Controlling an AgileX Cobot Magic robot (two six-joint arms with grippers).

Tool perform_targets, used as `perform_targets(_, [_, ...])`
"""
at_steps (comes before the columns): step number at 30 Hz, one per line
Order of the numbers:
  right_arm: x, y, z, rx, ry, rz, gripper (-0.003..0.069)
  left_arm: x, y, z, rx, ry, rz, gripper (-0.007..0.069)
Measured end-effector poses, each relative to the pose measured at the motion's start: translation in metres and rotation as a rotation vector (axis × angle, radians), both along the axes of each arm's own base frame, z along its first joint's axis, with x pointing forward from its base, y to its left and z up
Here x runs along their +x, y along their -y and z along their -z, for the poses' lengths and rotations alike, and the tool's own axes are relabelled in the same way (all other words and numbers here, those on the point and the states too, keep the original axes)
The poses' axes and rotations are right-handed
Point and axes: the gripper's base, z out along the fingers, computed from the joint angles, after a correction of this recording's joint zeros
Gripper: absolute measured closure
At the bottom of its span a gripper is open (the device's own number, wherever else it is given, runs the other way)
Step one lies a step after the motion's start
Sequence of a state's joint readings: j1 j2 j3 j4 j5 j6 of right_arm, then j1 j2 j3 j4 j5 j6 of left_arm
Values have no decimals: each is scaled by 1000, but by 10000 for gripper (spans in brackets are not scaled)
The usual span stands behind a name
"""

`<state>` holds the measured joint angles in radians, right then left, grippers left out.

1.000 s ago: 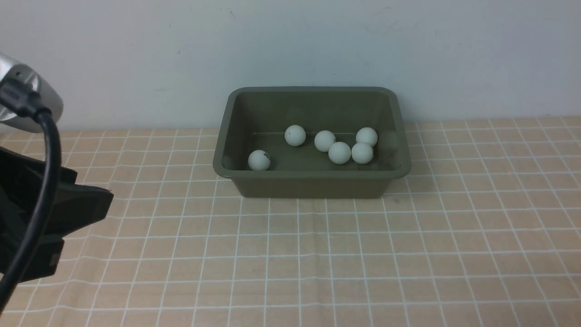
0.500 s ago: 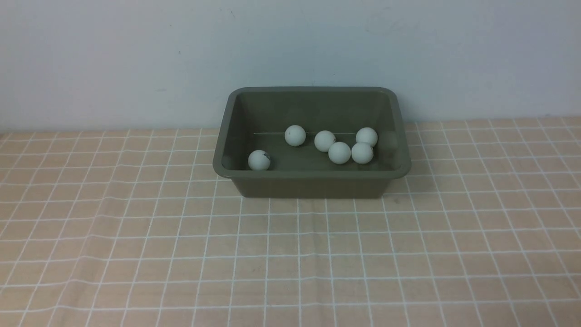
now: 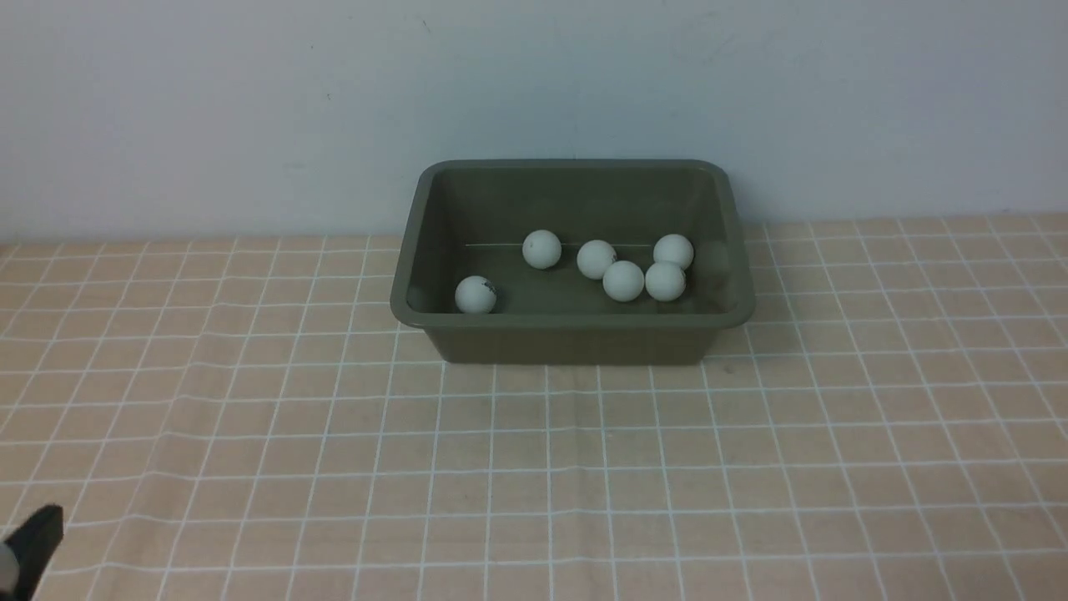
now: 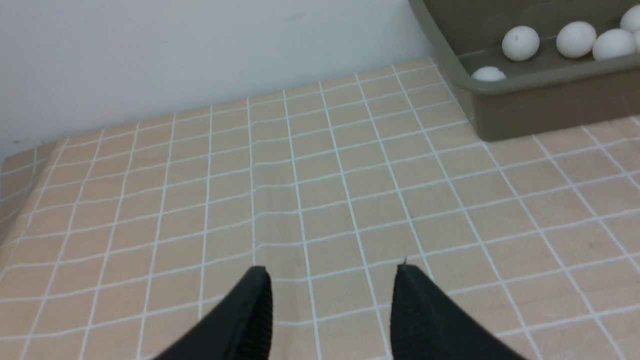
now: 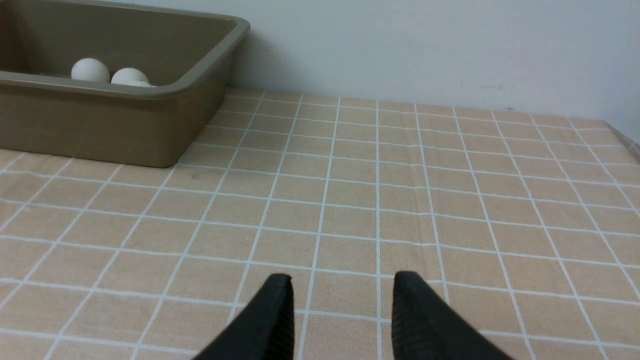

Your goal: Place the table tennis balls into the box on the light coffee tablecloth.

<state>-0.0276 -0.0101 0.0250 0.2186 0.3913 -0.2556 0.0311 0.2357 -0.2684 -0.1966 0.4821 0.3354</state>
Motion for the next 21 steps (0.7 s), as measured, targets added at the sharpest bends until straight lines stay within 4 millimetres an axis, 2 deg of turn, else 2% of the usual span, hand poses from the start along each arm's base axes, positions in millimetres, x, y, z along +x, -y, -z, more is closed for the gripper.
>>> perform_targets(6, [0,0,0,0,0,0,395,-15,0,34,13,41,-1,358])
perform_targets(10, [0,0,0,0,0,0,395,-19,0,46,8,42,-1,358])
perform_targets(16, [0,0,0,0,0,0,395,-19,0,58,4,8,0,358])
perform_targets(21, [0,0,0,0,0,0,395,-19,0,58,11,8,-1,358])
